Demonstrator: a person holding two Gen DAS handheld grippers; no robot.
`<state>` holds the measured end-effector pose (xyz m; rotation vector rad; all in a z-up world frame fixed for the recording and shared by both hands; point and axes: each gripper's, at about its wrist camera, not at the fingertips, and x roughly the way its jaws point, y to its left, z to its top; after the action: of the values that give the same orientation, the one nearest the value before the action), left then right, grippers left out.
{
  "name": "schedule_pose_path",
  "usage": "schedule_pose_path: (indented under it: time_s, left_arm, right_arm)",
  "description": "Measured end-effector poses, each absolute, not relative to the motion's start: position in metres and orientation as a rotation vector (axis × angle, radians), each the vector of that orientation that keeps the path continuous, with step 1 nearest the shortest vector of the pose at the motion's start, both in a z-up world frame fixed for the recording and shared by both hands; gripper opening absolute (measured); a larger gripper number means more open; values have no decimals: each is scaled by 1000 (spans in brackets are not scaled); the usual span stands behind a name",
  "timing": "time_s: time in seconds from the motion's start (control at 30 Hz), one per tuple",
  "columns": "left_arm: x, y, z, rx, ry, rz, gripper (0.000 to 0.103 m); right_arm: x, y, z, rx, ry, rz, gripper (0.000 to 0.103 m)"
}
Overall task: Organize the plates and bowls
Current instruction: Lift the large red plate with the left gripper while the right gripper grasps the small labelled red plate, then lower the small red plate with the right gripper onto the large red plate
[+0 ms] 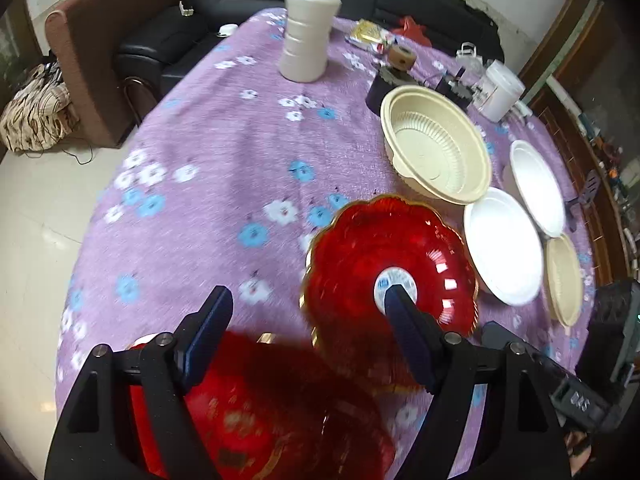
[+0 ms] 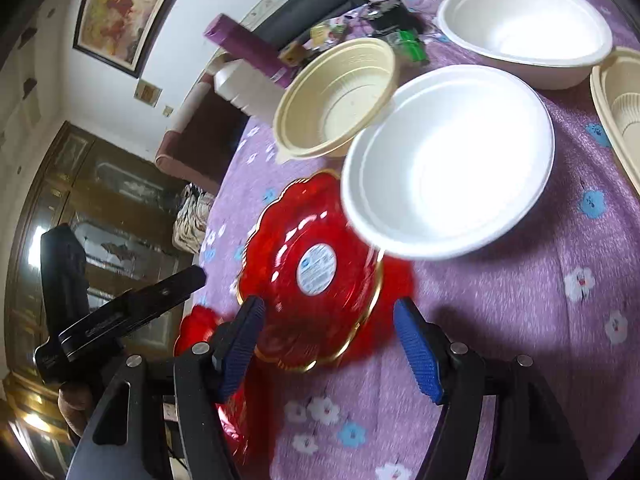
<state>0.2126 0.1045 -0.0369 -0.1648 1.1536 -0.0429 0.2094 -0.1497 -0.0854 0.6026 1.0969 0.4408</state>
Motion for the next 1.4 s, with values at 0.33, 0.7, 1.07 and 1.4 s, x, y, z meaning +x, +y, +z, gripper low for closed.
schedule_pose_path:
  time_s: [0.33, 0.7, 1.07, 1.4]
  left_arm:
    - [247, 88, -71, -103, 1240, -16, 79]
    - [239, 66, -81, 60, 1227, -5, 32]
    - [217, 61, -42, 58, 1121, -7, 29]
    - [202, 57, -20, 41, 1034, -21, 29]
  right_arm:
    - [236, -151, -109, 663, 1150, 449, 65]
    - [240, -127, -110, 501, 1167, 383, 10]
    - [222, -130, -79, 466, 1067, 390, 10]
    - [188, -137, -51, 405, 965, 374, 10]
